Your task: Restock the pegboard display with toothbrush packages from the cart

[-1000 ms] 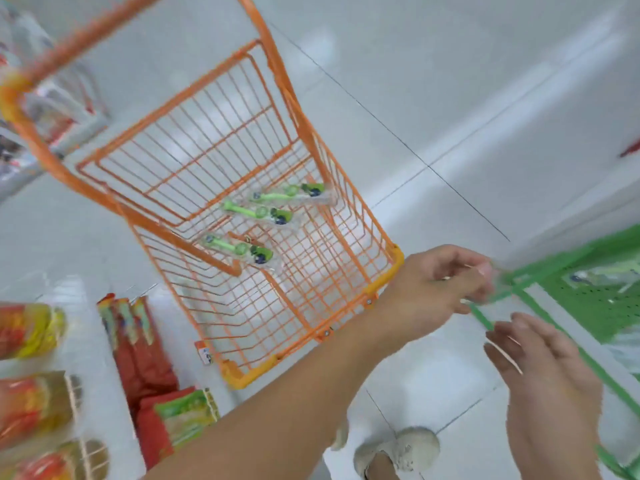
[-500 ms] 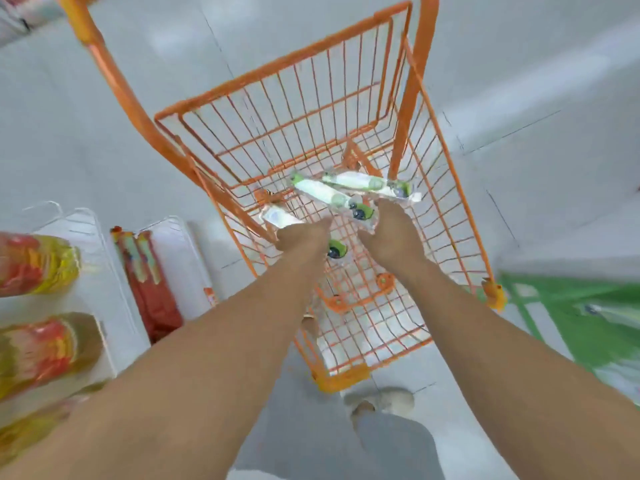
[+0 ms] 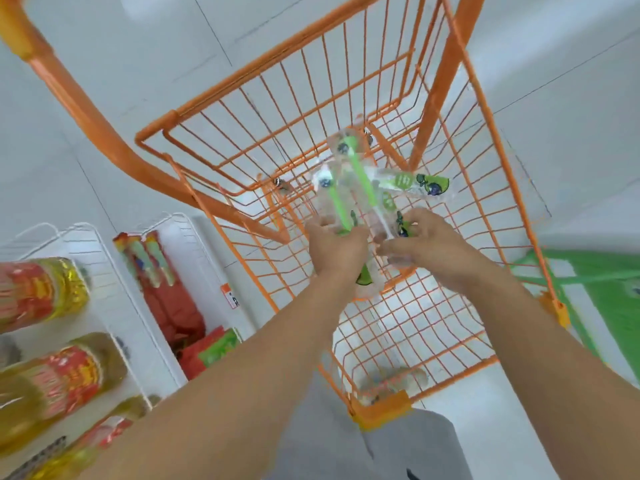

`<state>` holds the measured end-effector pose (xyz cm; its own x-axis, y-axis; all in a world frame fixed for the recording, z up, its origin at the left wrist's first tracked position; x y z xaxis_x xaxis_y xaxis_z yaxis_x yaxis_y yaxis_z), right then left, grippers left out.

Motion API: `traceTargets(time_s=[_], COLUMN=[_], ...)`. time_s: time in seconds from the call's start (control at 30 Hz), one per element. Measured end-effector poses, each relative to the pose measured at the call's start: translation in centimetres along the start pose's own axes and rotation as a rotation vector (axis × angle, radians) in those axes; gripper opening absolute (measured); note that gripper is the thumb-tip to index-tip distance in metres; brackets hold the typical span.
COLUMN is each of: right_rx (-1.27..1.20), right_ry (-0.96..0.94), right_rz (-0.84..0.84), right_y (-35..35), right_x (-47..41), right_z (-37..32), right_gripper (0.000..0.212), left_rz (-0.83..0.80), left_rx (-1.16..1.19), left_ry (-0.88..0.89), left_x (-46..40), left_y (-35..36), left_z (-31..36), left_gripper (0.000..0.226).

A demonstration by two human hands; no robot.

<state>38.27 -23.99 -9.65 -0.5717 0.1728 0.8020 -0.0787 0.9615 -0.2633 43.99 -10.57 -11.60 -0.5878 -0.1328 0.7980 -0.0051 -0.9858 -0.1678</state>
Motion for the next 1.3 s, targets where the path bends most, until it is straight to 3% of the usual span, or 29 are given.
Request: traceTargets(time_s=[0.13,0.27,0.33,0.43,0.53,0.63,0.73,0.93,1.03,1.1,1.3], right_rx=[-0.2,-0.159,-0.134,-0.059,-0.274,-0.567,-0.632,-0.82,-0.826,-0.847,-0.908], right_ry=[-0.192,-0.231,-0.238,-0.246,-0.281,-0.223,-0.146,-0.093,-0.063,-0.056,-0.096], right_rz=[0.005,0.298,0.362,0.321,0.244,0.488,0.623,0.768,0.888,0.944,0.977], right_y=[-3.0,-5.8,-6.7,-8.6,-11.7,-13.9,-14.1,-11.9,-10.6,-10.1,-11.8], right_x=[6.0,10.6,12.7,16.2,20.8,23.6,24.1,23.8,21.7,19.8,14.1], right_z=[1.5,5.5,7.9,12.6,18.2,23.8,28.9,38.1,42.4,44.7,48.9], right_gripper=[0.043,0.042,0.037,0.039,0.045,0.032,0.036,0.036,0.037,0.031,0.021], left_rz=[-0.438,-0.703,-0.742,-0.748,-0.853,-1.006,-1.079,-0.968,-0.929,-0.981,-1.163], left_rx=[0.041,0.221,0.143,0.003,-0.113,-0.352,-0.554,-0.744,-0.702,-0.697,-0.691], left_ry=[0.024,0.009,0.1,0.246,0.279,0.234,0.193,0.225,0.277,0.317,0.296], left_x=[3.3,8.0,11.4,15.8,19.2,22.3,24.7,24.2,22.0,20.9,17.0], left_y=[1.9,5.9,8.1,11.0,14.2,16.7,18.3,20.7,22.5,23.8,27.4], left_z=[2.6,2.7,1.4,-2.1,-6.5,-11.7,-17.2,-24.6,-26.6,-27.8,-31.8], left_gripper=[0.029,0.025,0.022,0.042,0.055,0.057,0.062,0.056,0.045,0.033,0.025])
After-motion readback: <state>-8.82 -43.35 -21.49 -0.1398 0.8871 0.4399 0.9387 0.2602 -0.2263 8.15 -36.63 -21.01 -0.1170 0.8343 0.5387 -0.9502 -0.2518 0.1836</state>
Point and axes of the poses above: each hand's wrist, its own x-axis away from the middle knuckle, its own y-axis out of the palm, z = x × y, the point moved 1 cm from there along -x, towards the middle knuckle, and after that the axes turned 14 degrees about x, right-handed, at the moved point
